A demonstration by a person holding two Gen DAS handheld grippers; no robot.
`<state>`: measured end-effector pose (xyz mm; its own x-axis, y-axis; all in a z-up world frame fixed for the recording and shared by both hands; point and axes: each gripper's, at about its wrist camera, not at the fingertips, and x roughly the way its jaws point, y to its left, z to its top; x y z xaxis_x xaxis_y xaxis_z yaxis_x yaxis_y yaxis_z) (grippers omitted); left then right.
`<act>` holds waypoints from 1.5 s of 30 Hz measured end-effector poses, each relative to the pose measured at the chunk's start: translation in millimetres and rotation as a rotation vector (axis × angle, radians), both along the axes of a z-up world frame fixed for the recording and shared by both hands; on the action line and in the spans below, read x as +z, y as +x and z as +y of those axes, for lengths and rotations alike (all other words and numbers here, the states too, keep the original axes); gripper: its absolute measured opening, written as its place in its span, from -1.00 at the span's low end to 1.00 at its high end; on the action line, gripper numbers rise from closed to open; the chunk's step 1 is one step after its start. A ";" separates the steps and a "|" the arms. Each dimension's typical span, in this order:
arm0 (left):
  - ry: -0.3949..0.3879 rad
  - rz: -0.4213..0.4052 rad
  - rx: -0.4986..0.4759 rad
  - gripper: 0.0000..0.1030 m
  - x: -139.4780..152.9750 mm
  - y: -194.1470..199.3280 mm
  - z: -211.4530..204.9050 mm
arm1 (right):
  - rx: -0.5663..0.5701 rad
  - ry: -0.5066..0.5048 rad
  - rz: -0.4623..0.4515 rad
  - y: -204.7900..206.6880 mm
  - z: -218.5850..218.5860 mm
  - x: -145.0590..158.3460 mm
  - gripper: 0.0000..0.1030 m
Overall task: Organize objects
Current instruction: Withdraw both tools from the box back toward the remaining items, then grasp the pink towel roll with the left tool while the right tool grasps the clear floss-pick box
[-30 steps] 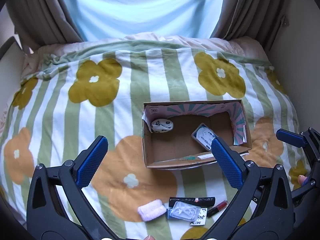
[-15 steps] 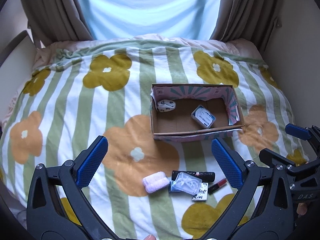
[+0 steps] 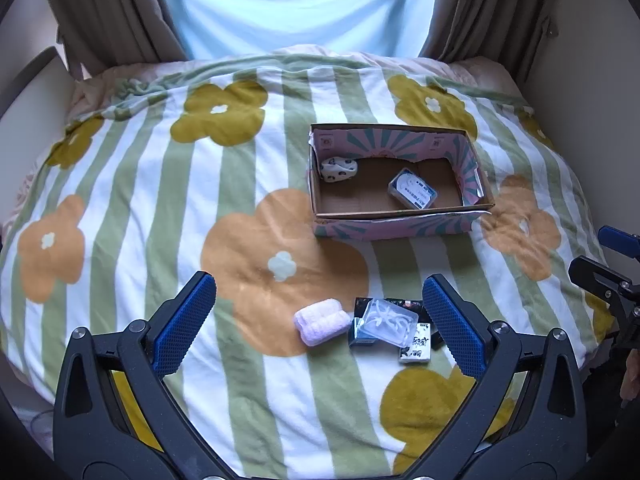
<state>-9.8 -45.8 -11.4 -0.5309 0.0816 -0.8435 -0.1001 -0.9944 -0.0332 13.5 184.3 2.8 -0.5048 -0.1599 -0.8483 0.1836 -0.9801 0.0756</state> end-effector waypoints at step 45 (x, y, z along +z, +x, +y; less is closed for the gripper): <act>0.042 -0.282 -0.769 0.51 -263.3 -50.1 16.0 | 0.671 -0.045 -0.213 -45.3 -83.8 -248.6 0.31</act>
<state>-59.9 -29.8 -274.7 -0.0819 0.3706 -0.9252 -0.7359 -0.6485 -0.1946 -31.8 100.5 -245.8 -0.1091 -0.4158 -0.9029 0.7239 -0.6557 0.2144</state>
